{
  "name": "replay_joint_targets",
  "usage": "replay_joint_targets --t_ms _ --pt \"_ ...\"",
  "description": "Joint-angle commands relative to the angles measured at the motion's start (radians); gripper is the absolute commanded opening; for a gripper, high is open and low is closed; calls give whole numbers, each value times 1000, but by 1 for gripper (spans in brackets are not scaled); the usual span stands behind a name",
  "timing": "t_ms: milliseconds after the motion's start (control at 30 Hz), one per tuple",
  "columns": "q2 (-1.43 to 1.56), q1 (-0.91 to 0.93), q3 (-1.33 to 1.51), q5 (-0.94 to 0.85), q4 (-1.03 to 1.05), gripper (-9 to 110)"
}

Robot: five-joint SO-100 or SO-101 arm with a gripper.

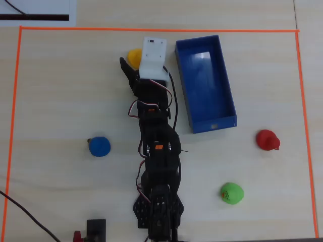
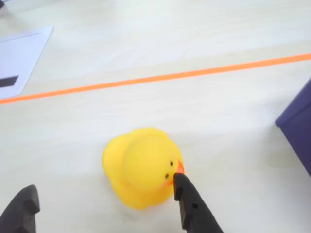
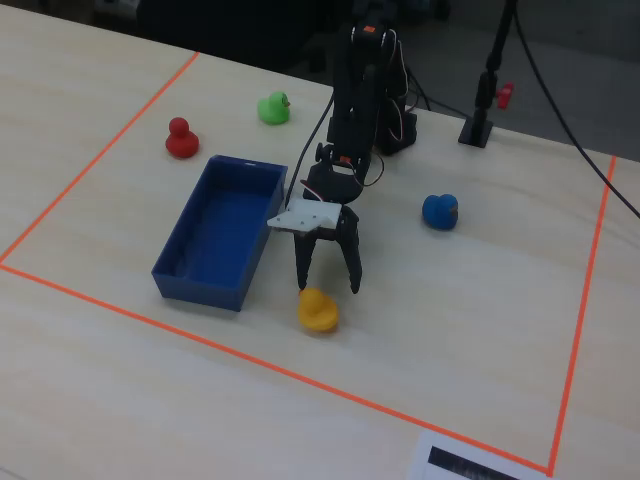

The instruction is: Grasp yellow duck and put it into box.

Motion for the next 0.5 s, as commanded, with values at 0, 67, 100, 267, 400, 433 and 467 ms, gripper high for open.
replay_joint_targets --t_ms 0,67,100,267,400,433,467 --pt "-11 -6 -71 6 -11 37" --pt "-28 -6 -94 11 -6 37" --pt "-34 -6 -104 11 0 36" --pt "-63 -9 -132 17 11 36" --pt "-89 9 -176 21 17 36" --pt "-89 20 -193 23 32 36" --pt "-91 31 -212 25 44 36"
